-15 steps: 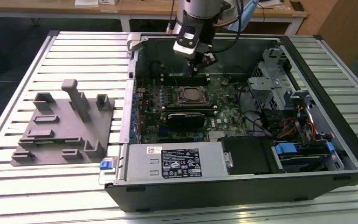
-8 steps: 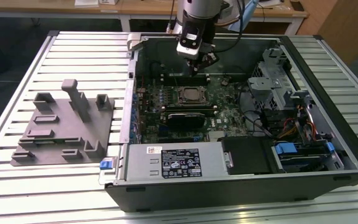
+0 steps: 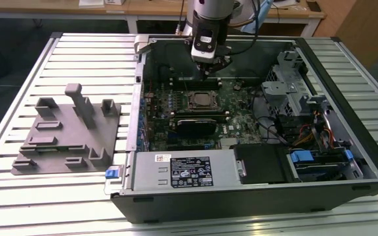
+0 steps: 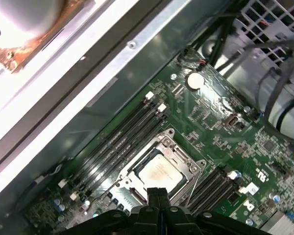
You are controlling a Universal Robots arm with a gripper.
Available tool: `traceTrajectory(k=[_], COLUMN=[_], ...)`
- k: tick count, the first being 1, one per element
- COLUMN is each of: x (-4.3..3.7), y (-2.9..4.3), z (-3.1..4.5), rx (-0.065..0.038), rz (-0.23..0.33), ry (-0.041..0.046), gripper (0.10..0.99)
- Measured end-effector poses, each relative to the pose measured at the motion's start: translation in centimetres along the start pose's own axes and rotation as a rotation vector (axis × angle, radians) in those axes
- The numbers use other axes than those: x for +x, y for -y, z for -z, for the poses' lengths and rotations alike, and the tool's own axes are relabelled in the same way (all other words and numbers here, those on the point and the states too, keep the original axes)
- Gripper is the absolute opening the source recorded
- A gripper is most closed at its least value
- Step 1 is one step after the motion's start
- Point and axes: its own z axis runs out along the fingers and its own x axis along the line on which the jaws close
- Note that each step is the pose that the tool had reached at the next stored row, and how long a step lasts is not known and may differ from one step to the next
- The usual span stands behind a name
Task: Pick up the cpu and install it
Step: 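Install the first cpu locking lever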
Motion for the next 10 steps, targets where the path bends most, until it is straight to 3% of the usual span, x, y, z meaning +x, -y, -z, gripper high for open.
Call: traceTrajectory(k=[10], x=[0.0], y=[0.0], z=[-0.05], rx=[0.004], rz=[0.17], ry=[-0.0067], gripper=[0.106])
